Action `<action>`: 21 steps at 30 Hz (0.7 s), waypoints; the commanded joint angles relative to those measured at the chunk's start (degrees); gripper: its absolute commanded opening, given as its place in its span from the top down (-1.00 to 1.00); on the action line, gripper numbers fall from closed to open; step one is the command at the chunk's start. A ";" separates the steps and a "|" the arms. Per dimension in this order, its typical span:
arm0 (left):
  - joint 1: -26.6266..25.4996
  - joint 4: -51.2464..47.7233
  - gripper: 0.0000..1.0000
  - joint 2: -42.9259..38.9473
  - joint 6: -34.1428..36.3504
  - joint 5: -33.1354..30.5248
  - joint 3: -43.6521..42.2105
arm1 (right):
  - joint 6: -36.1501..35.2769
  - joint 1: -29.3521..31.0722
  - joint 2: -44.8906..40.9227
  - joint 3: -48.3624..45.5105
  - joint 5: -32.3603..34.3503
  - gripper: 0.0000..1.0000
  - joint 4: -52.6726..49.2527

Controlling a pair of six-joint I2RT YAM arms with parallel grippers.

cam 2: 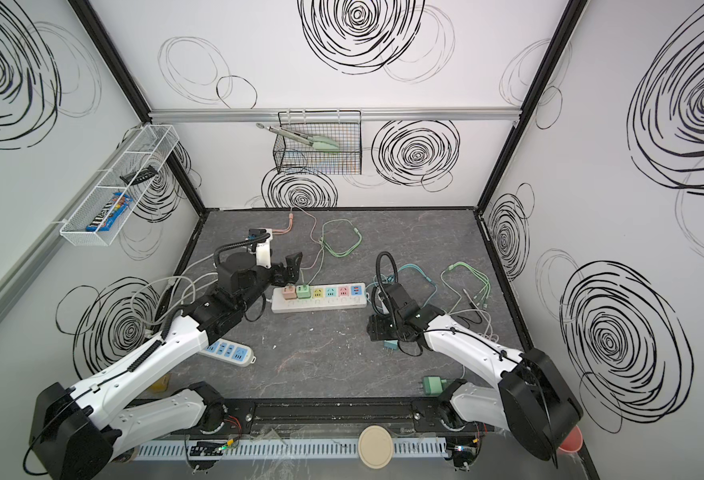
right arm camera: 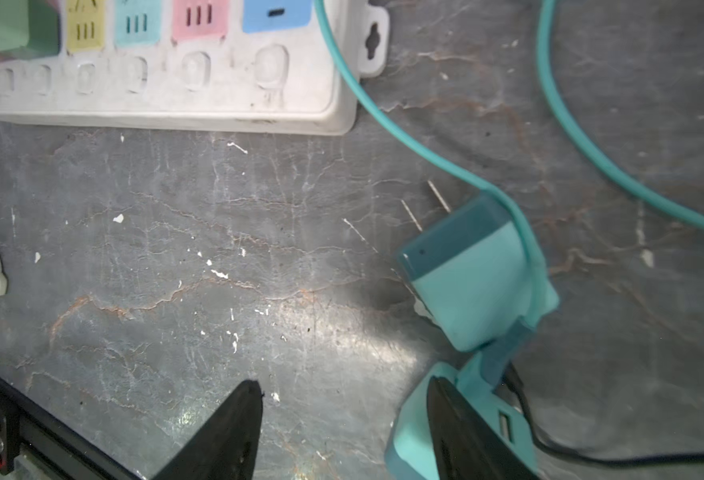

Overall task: Insert the plug
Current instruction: 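Lower the right gripper onto a teal charger block while the left draws back, then grasp the teal charger block with the right gripper and lift it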

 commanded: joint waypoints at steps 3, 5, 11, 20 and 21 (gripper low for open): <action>0.35 0.53 -0.92 1.07 0.16 1.11 0.77 | 2.45 0.04 2.41 -0.43 5.51 -0.40 -1.95; 0.34 0.28 -0.93 1.56 0.11 1.20 1.05 | 3.44 -1.19 2.76 -0.73 8.60 -0.42 -3.96; 0.44 -1.28 -0.93 2.87 0.24 1.13 1.88 | 0.16 -6.12 3.86 -1.53 5.22 -0.47 -1.05; 0.44 -2.47 -0.92 3.48 0.75 0.33 2.52 | -5.00 -7.36 7.14 2.92 6.54 -0.62 0.19; 0.36 -2.57 -0.92 3.51 0.82 0.31 2.50 | -5.78 -7.37 7.13 3.30 6.46 -0.64 0.21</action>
